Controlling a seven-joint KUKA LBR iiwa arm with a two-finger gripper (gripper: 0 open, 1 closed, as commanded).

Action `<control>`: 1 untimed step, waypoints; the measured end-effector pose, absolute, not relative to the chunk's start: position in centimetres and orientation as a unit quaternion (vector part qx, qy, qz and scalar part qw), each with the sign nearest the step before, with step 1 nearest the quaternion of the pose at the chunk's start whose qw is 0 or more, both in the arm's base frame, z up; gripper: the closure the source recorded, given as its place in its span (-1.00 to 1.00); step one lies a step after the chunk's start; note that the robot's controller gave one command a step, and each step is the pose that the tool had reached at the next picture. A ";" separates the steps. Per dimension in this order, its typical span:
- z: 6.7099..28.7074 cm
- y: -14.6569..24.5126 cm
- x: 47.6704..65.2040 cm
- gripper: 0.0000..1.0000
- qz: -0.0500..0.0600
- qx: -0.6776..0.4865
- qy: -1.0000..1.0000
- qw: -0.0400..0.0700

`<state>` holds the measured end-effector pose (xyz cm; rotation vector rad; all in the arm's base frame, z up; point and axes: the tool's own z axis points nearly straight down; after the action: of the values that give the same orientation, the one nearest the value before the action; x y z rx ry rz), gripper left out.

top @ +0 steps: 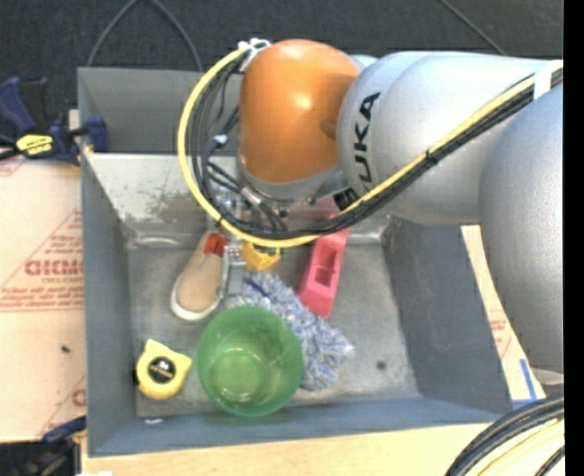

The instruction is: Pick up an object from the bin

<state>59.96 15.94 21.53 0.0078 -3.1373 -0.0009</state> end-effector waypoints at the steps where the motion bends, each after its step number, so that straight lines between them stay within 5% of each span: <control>1: 22.0 15.8 60.1 -1.00 -0.001 0.000 -1.000 -0.002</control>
Offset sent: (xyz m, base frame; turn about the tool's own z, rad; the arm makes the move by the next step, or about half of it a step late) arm 0.0130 -0.0369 -0.0572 -0.2081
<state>60.10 15.82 22.05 0.0001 -3.1451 -0.0028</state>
